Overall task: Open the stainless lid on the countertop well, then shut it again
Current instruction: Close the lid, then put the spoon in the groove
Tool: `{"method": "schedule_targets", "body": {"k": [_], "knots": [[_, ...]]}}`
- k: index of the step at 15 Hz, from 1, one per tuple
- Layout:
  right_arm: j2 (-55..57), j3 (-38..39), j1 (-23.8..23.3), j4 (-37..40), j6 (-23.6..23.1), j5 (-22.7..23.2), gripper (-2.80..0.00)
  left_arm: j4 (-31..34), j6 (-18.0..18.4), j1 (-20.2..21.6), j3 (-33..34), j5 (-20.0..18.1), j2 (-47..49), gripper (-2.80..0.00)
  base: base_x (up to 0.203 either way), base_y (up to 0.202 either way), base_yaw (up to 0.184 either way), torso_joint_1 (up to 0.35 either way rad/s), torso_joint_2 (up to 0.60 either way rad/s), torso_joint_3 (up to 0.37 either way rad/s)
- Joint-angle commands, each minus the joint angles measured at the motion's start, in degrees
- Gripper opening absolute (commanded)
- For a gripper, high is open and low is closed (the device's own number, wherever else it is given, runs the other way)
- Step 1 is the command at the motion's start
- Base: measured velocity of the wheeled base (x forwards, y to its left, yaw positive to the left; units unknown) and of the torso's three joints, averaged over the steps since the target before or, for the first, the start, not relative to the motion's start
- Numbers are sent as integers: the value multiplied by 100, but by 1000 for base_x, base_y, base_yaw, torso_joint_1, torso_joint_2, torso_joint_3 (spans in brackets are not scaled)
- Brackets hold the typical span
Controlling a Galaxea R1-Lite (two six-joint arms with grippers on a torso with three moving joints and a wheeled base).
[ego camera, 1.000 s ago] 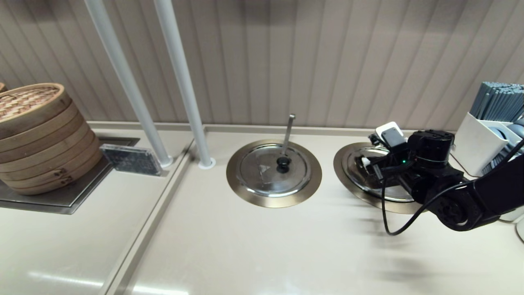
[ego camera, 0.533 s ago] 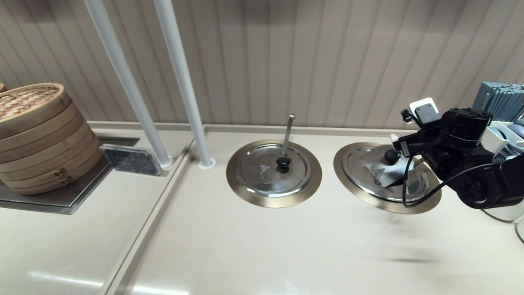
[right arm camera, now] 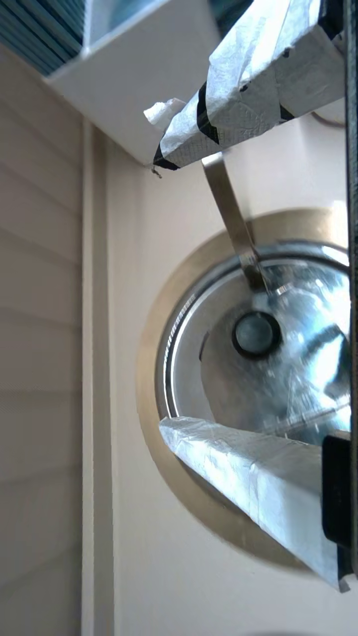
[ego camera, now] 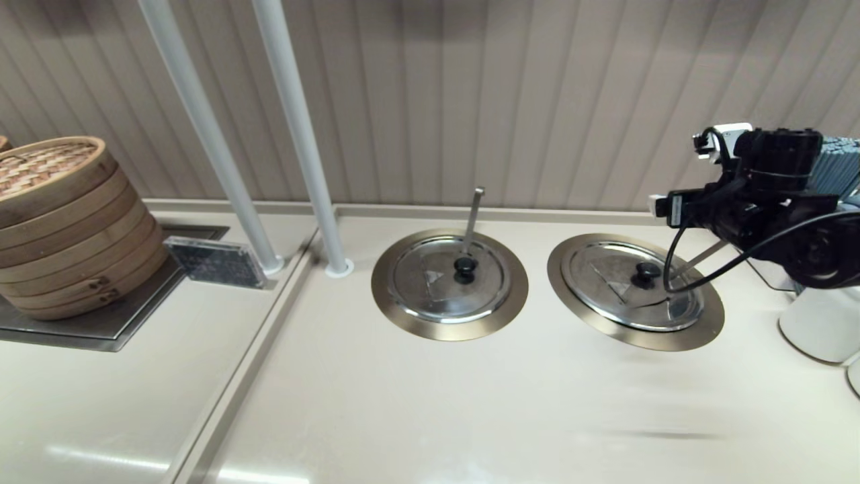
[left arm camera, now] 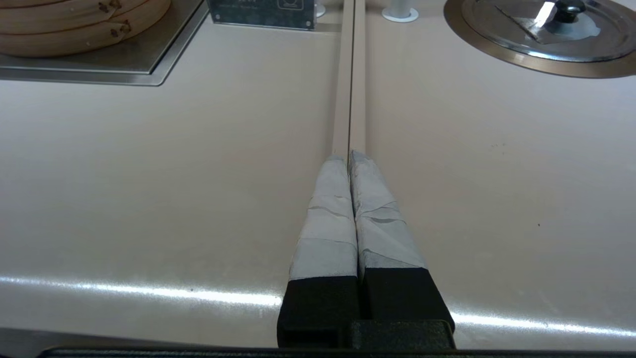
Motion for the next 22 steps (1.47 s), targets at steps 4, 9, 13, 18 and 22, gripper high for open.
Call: {"method": "schedule_targets", "body": {"k": [4,9,13,18,22], "knots": [[400,-2283,64,4324,3066,25,0,-1,6,0,-1,0,0,-280,0,0,0,0,0,0],[1382,-2928,-315,4938,3401,101,0,-1,-1,0,7,0,0,-280,0,0,0,0,0,0],[1570,-3012,-397,4943,3450,130,0,-1,-2,0,-1,0,0,-280,0,0,0,0,0,0],[1485,-3021,-571,4969,3486,121,0,-1,6,0,0,0,0,-280,0,0,0,0,0,0],[1668,-3191,-796,5004,3363,130,0,-1,6,0,-1,0,0,-280,0,0,0,0,0,0]]}}
